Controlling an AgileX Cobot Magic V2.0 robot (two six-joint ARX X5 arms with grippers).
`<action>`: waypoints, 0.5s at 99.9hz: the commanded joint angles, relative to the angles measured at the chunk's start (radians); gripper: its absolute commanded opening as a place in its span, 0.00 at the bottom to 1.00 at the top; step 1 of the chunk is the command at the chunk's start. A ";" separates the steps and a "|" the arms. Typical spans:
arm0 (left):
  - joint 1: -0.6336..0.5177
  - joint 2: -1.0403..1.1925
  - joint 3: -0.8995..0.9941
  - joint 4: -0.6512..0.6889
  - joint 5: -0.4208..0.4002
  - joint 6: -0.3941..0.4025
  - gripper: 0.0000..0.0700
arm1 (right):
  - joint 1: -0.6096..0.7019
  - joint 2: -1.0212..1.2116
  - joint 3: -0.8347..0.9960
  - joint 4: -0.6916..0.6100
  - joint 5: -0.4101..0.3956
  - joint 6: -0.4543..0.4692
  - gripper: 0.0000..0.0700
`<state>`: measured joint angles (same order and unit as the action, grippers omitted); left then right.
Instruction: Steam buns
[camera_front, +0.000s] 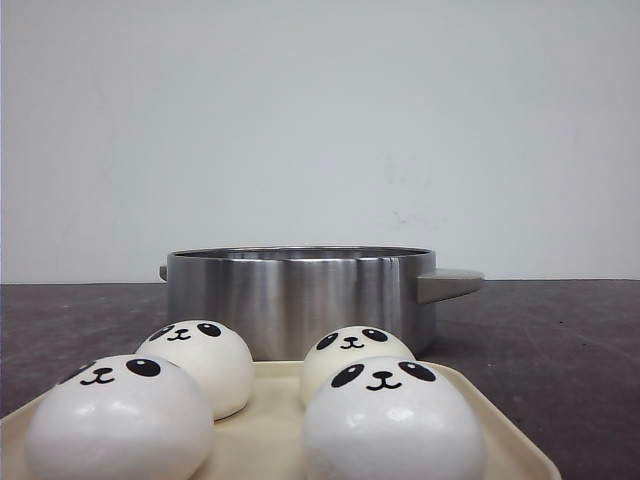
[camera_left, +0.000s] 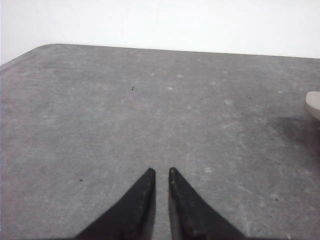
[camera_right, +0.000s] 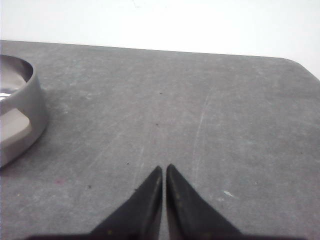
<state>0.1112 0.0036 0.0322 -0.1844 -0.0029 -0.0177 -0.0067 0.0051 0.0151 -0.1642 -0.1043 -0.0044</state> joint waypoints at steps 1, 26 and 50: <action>0.002 0.000 -0.018 -0.003 0.002 -0.002 0.00 | 0.000 -0.002 -0.003 0.007 0.000 -0.011 0.02; 0.002 0.000 -0.018 -0.003 0.002 -0.002 0.00 | 0.000 -0.002 -0.003 0.011 0.000 -0.005 0.02; 0.002 0.000 -0.018 -0.002 0.007 -0.036 0.00 | 0.000 -0.002 -0.002 0.071 -0.006 0.145 0.02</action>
<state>0.1112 0.0036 0.0322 -0.1841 -0.0025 -0.0189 -0.0067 0.0051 0.0143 -0.1146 -0.1062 0.0380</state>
